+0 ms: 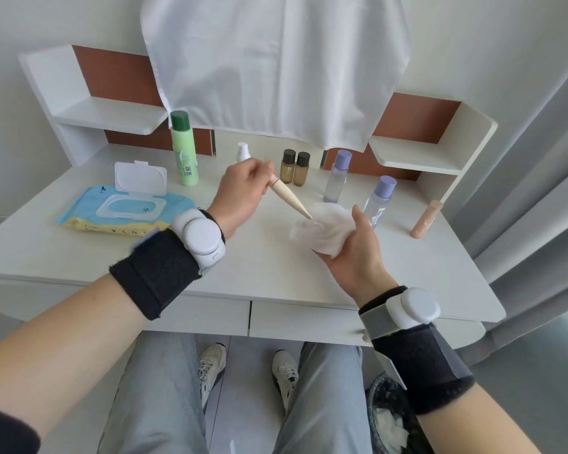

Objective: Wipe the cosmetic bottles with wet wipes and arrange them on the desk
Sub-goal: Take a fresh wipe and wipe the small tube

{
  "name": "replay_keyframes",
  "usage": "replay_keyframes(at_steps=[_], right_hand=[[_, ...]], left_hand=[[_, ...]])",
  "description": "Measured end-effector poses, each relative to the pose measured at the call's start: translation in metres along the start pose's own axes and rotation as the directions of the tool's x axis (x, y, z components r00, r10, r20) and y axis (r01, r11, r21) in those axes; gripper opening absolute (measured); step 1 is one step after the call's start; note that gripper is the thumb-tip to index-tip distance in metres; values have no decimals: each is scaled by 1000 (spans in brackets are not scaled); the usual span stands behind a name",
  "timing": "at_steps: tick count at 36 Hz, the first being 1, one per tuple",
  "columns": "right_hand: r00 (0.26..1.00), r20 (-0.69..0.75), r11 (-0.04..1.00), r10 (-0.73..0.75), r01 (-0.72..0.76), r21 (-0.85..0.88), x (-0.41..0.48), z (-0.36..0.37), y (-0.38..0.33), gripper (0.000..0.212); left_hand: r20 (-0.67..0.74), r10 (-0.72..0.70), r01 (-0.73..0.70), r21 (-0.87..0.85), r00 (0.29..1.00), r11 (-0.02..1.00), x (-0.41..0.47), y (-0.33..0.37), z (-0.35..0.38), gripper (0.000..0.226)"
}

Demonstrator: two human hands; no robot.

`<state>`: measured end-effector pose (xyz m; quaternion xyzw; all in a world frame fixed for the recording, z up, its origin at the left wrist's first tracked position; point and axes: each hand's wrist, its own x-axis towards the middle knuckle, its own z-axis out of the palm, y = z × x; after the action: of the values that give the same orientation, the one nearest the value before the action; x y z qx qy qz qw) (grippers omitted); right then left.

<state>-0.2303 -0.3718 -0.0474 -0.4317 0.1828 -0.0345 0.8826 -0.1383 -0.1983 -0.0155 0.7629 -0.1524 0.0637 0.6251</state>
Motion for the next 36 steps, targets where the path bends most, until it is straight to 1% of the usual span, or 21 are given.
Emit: replay_keyframes(at_steps=[3, 7, 10, 13, 17, 21, 26, 30, 36], right_hand=[[998, 54, 1000, 11, -9, -23, -1, 2, 1, 60], [993, 107, 998, 50, -45, -45, -3, 3, 7, 74], [987, 151, 998, 61, -56, -40, -5, 5, 10, 84], [977, 203, 998, 57, -49, -40, -8, 8, 10, 85], [969, 245, 999, 43, -34, -42, -10, 11, 11, 77], [960, 275, 996, 58, -35, -87, -10, 11, 12, 80], [964, 257, 995, 68, -46, -92, -5, 10, 16, 80], [964, 259, 995, 60, -36, -96, -5, 10, 19, 76], [963, 266, 999, 41, -33, -36, -6, 8, 14, 79]], left_hand=[[115, 14, -10, -40, 993, 999, -7, 6, 4, 29], [182, 64, -53, -62, 981, 997, -14, 8, 8, 14], [232, 72, -65, -39, 970, 997, -15, 4, 10, 7], [290, 108, -125, 39, 951, 991, -16, -6, 11, 10], [322, 186, -255, 185, 928, 949, -20, -15, 8, 24], [315, 205, -287, 242, 927, 927, -21, -18, 5, 22], [393, 182, -296, 252, 901, 921, -21, -19, -1, 21], [424, 158, -308, 315, 892, 898, -17, -19, -4, 23], [486, 67, -283, 386, 872, 878, -16, -22, -12, 24]])
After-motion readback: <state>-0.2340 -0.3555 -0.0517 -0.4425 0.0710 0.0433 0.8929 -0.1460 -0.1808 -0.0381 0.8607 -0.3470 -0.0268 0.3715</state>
